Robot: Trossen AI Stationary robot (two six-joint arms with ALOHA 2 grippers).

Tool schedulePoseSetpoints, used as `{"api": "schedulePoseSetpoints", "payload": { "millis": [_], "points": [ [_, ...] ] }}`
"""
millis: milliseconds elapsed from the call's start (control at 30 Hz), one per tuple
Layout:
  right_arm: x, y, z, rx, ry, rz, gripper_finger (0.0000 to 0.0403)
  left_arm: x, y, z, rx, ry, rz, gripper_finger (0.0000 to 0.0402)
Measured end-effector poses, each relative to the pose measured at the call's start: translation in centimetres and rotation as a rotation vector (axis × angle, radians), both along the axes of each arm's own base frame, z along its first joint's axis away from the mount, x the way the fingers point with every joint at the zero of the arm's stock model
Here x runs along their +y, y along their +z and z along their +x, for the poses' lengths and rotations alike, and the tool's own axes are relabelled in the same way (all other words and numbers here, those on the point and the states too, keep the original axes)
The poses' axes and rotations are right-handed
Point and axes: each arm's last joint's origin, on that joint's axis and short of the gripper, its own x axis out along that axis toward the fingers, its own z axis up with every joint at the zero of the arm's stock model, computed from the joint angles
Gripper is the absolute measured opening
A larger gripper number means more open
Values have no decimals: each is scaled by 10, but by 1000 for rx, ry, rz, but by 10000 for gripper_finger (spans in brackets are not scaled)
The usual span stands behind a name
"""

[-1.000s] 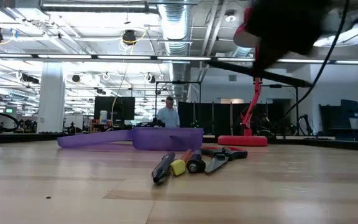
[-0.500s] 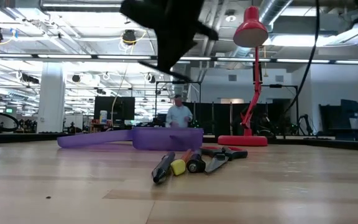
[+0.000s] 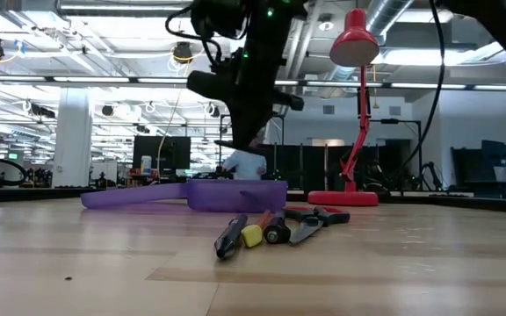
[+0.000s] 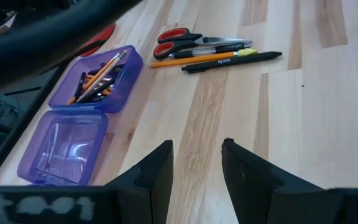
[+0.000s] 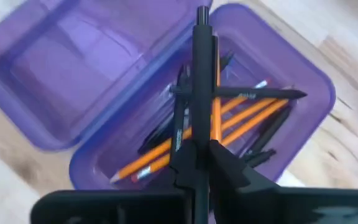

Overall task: Pick & place school supplies into a supply box
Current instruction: Put the black pen into the violet supply box

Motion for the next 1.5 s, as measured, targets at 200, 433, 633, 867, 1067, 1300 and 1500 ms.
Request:
{"api": "schedulePoseSetpoints", "payload": {
  "millis": [200,433,633,867,1067,1300,1500],
  "points": [
    [-1,-2,0,-6,-2,-1,40,1,1,0,-4,-4,18,125],
    [-6,-2,0,-14,-36,0,82,1,1,0,-15,-7,23,125],
    [3,-2,0,20,59,-43,107,1,1,0,-19,-3,19,125],
    [57,9,-12,111,311,-106,112,3,2,4,-32,-18,59,125],
    [124,10,-36,221,474,-158,112,7,3,12,-45,-12,89,125],
    [193,10,-63,196,563,-191,111,14,3,27,-35,-16,151,125],
    [246,10,-99,173,553,-229,111,21,-10,60,178,-109,308,125]
  ]
}}
